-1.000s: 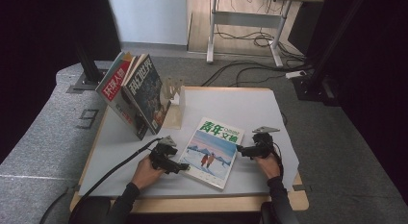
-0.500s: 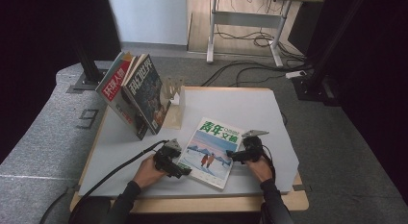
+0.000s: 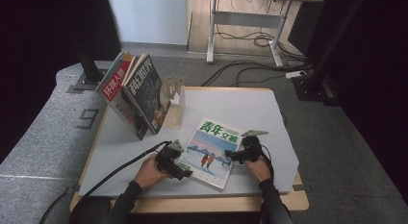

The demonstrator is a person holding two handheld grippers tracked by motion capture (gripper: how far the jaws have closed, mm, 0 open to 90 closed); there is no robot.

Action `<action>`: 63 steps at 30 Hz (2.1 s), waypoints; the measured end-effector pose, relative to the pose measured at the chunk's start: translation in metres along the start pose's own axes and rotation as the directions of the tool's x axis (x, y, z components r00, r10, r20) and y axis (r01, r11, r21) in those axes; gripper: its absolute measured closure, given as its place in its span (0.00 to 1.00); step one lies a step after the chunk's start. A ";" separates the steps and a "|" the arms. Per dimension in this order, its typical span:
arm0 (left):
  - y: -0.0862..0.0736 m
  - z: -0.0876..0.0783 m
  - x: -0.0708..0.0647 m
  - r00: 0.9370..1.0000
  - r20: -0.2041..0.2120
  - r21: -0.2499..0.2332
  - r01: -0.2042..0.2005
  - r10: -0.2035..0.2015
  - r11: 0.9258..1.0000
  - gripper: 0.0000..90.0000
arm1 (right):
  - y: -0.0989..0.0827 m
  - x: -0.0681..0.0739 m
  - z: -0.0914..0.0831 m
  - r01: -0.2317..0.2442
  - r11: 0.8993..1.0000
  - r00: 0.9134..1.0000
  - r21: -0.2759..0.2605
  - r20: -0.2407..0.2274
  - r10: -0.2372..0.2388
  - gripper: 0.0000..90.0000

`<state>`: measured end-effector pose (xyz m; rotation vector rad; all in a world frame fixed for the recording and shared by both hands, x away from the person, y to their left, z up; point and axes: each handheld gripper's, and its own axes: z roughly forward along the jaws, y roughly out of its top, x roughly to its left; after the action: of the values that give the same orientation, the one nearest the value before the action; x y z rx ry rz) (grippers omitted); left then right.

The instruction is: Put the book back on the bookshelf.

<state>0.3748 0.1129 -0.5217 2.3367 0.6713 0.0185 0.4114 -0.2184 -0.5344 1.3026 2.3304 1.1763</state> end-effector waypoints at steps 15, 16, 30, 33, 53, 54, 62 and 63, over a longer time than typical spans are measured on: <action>0.002 -0.002 -0.002 0.998 -0.023 -0.031 0.060 -0.060 0.998 0.15 | 0.003 0.001 0.002 0.011 1.000 1.000 -0.004 0.014 -0.011 0.00; 0.002 -0.003 -0.002 0.998 -0.025 -0.029 0.061 -0.061 0.998 0.15 | 0.003 0.001 0.003 0.013 1.000 1.000 -0.003 0.017 -0.013 0.00; 0.000 -0.008 -0.018 0.999 -0.021 0.014 0.030 -0.030 0.999 0.22 | 0.013 -0.004 0.013 0.030 1.000 1.000 -0.007 -0.005 -0.030 0.00; 0.000 -0.009 -0.023 1.000 -0.012 0.018 0.009 -0.009 1.000 0.25 | 0.016 -0.005 0.016 0.033 0.999 0.999 -0.008 -0.006 -0.034 0.00; 0.000 -0.006 -0.039 0.999 0.041 -0.013 -0.008 0.009 1.000 0.35 | 0.015 -0.004 0.006 0.061 0.998 0.998 0.005 -0.008 -0.061 0.09; 0.000 -0.005 -0.040 0.999 0.048 -0.017 -0.005 0.006 1.000 0.35 | 0.014 -0.004 0.006 0.061 0.998 0.998 0.005 -0.008 -0.061 0.09; 0.002 0.000 -0.048 0.996 0.089 -0.022 -0.028 0.030 0.999 0.37 | 0.012 -0.006 0.001 0.061 0.998 0.998 0.009 -0.015 -0.061 0.12; 0.003 0.000 -0.049 0.995 0.091 -0.020 -0.032 0.034 0.999 0.37 | 0.012 -0.006 0.000 0.063 0.998 0.998 0.009 -0.016 -0.062 0.12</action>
<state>0.3336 0.0880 -0.5120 2.3155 0.5855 -0.0663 0.4221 -0.2197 -0.5271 1.2185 2.3718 1.1618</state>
